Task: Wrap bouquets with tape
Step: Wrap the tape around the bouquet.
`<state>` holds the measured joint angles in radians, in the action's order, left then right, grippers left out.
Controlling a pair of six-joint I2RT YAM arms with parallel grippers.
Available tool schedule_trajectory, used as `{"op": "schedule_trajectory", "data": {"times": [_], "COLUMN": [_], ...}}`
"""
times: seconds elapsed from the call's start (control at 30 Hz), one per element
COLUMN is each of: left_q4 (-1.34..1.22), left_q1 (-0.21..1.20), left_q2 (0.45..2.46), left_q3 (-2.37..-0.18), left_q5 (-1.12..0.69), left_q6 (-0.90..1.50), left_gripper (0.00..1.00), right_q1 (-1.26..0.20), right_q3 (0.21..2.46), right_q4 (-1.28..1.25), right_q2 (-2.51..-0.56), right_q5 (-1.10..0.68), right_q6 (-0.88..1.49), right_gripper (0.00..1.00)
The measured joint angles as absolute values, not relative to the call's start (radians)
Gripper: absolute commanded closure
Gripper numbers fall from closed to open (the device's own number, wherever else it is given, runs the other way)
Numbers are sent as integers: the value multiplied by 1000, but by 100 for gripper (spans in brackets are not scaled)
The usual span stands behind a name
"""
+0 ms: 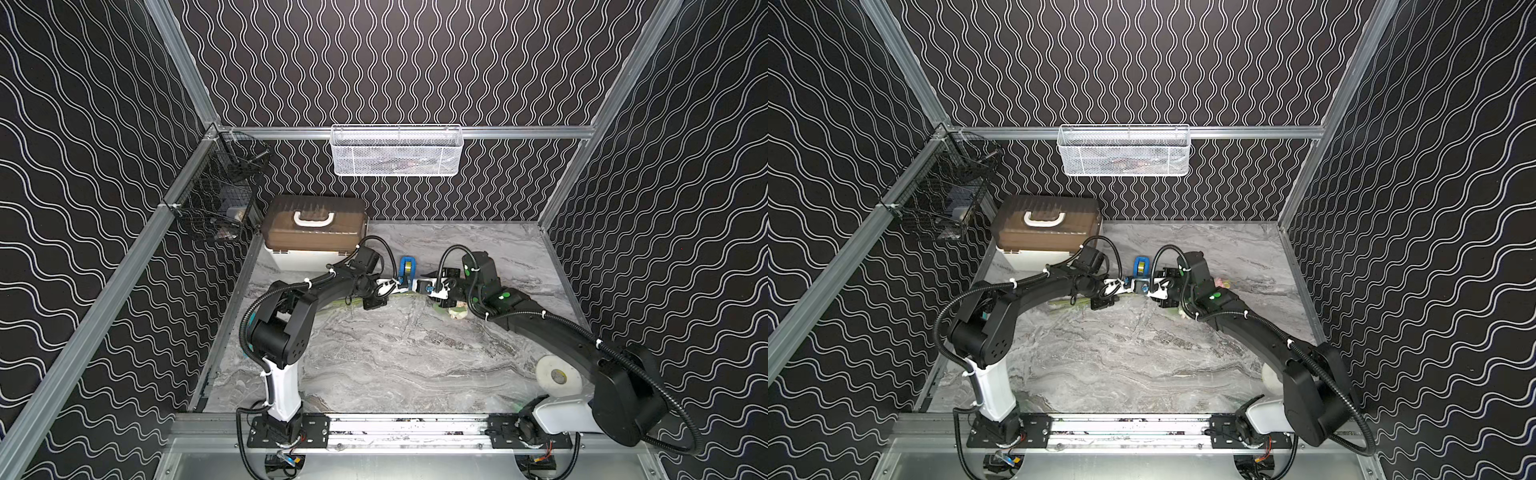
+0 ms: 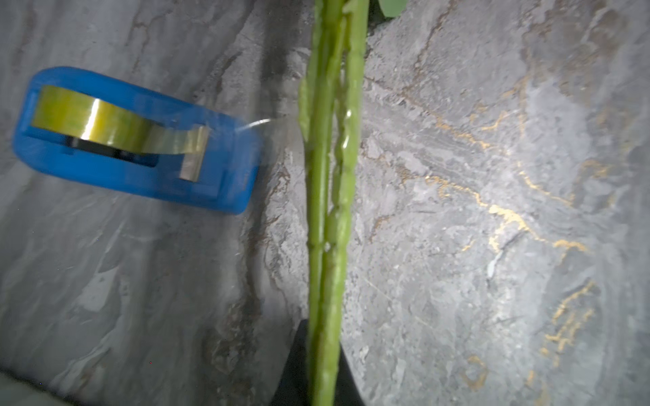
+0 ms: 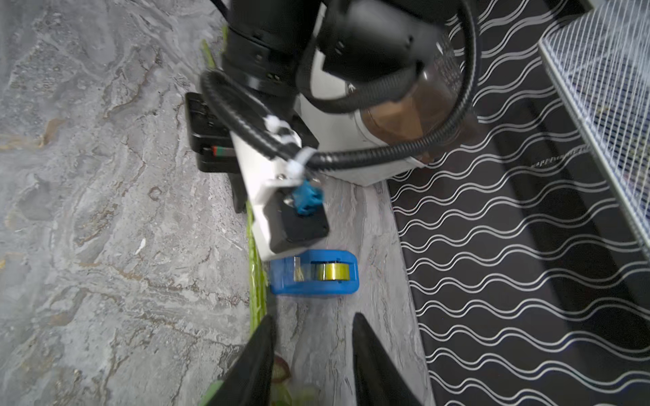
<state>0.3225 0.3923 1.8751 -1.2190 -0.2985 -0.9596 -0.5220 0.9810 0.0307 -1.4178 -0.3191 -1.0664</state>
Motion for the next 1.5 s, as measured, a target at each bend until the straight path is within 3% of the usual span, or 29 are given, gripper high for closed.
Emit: {"op": "schedule_trajectory", "data": {"times": [0.27, 0.8, 1.5], "left_q4": [38, -498, -791], "left_q1": [399, 436, 453], "left_q2": [1793, 1769, 1757], "left_q3": [-1060, -827, -720], "left_q5": [-202, -73, -14], "left_q6": [-1022, -1199, -1308], "left_gripper": [100, 100, 100], "right_q1": [-433, -420, -450], "right_q3": [1281, 1435, 1589], "right_q4": [265, 519, 616], "right_q2": [-1605, -1822, -1983], "right_q5": [-454, -612, -634], "right_q6": [-957, -958, -928], "right_gripper": [60, 61, 63]}}
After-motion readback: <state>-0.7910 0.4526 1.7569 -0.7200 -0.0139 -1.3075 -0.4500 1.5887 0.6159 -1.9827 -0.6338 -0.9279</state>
